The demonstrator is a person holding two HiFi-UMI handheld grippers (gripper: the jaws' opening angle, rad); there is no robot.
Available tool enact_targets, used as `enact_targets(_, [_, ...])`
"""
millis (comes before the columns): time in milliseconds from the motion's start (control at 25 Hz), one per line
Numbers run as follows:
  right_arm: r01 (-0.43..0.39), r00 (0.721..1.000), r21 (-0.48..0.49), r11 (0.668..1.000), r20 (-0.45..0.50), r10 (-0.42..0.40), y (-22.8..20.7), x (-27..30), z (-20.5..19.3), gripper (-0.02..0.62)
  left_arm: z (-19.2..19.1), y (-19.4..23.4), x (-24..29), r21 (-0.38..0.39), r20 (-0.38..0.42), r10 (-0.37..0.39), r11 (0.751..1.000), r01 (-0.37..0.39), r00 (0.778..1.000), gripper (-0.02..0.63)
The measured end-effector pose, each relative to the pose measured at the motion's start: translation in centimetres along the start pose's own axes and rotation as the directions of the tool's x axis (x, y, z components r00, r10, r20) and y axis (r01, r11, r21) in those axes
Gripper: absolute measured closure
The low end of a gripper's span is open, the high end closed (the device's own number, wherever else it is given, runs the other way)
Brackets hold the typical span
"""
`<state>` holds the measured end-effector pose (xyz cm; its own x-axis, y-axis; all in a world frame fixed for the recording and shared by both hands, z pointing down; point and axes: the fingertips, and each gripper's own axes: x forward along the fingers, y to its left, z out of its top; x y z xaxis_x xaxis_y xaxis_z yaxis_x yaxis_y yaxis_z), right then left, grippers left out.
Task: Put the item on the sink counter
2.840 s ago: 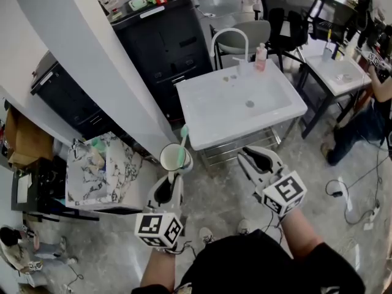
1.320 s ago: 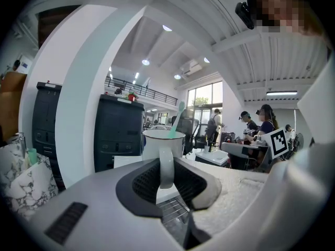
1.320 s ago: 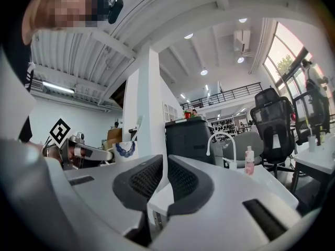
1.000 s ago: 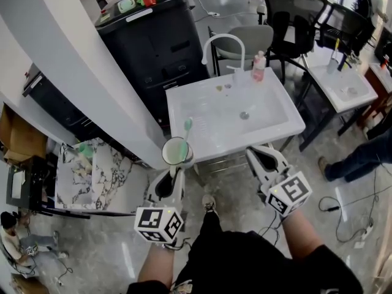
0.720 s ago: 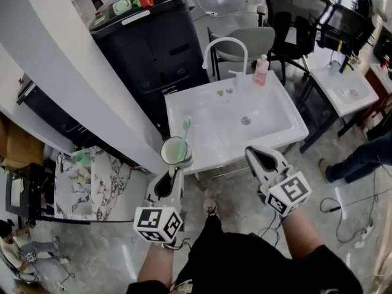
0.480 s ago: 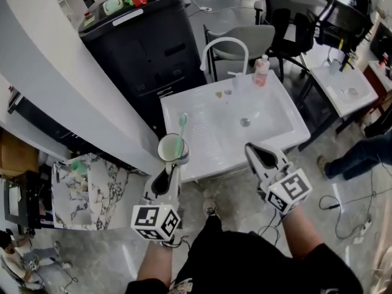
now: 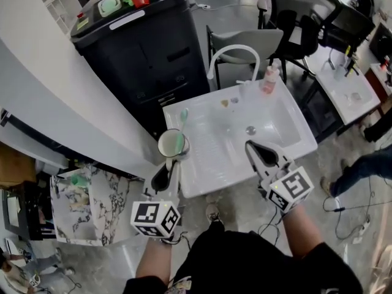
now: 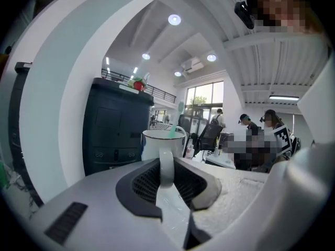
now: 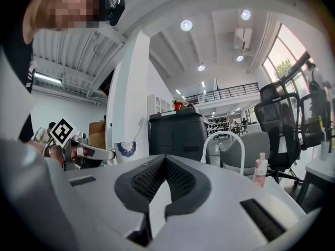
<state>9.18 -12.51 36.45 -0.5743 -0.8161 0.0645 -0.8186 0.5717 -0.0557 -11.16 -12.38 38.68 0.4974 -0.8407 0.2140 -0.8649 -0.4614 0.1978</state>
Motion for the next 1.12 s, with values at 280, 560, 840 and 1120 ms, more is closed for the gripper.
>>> enact_targets(280, [0.018,1.0,-0.002,1.0,-0.008,-0.018,-0.8,4.3,0.1,0.597,1.0,3.7,3.1,0.0,-0.006,-0.021,1.0,0.021,1.0,0.545])
enact_targets(560, [0.039,0.999,-0.01,0.999,-0.005,-0.039,-1.1,7.8,0.3,0.597,1.7,6.7,5.5,0.002,-0.001,-0.047,0.999,0.047,0.999,0.545])
enact_targets(840, [0.052,0.999,-0.018,0.998,-0.012,-0.052,-1.6,9.6,0.6,0.597,2.2,8.4,7.4,0.004,0.003,-0.056,0.998,0.056,0.998,0.545])
enact_targets(1120, [0.036,0.999,-0.024,0.999,-0.016,-0.036,-1.7,10.4,0.4,0.597,1.9,8.8,8.7,0.0,0.002,-0.05,0.999,0.05,0.999,0.545])
